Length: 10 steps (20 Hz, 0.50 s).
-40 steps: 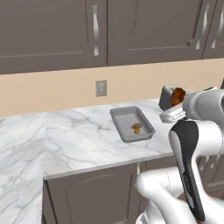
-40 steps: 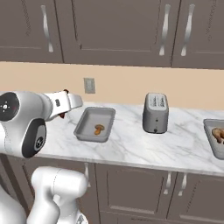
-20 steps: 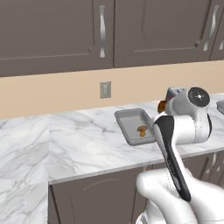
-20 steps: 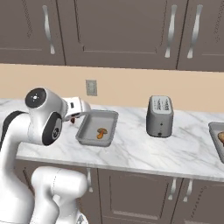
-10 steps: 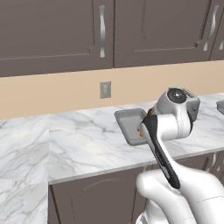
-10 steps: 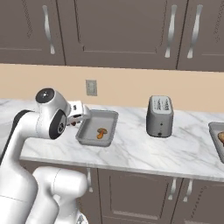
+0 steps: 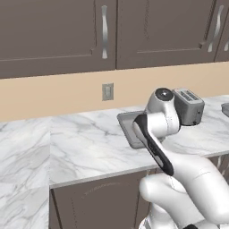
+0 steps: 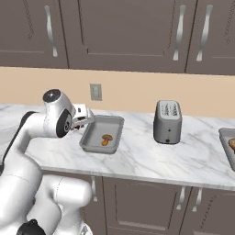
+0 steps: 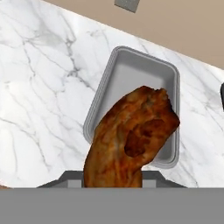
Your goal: Place one mushroom and one chicken drumstick in each tupperware on the nearby counter, to pack two identical lunches.
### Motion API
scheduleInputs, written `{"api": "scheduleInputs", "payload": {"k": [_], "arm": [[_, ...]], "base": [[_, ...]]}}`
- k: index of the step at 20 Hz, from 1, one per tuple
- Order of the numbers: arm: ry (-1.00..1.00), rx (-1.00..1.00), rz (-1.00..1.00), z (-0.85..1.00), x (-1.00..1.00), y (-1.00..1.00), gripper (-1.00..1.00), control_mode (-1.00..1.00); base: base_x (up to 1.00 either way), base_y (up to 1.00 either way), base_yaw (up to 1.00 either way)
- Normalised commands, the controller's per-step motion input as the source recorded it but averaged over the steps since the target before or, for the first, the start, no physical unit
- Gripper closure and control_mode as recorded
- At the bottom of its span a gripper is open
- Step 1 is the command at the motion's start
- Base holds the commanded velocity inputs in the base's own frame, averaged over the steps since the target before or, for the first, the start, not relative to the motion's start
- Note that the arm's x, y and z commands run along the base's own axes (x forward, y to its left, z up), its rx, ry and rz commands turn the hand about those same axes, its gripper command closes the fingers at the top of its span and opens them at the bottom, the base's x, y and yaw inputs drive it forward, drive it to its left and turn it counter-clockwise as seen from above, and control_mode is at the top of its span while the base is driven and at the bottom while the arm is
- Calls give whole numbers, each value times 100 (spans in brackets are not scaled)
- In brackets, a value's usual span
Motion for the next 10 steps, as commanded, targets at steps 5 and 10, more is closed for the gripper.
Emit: {"api": "scheduleInputs", "payload": {"k": [5, 10], "arm": [[0, 0, 0, -40, 76, 0, 100, -100], [0, 0, 0, -35, 48, 0, 100, -100]], "base": [[0, 0, 0], [0, 0, 0]]}}
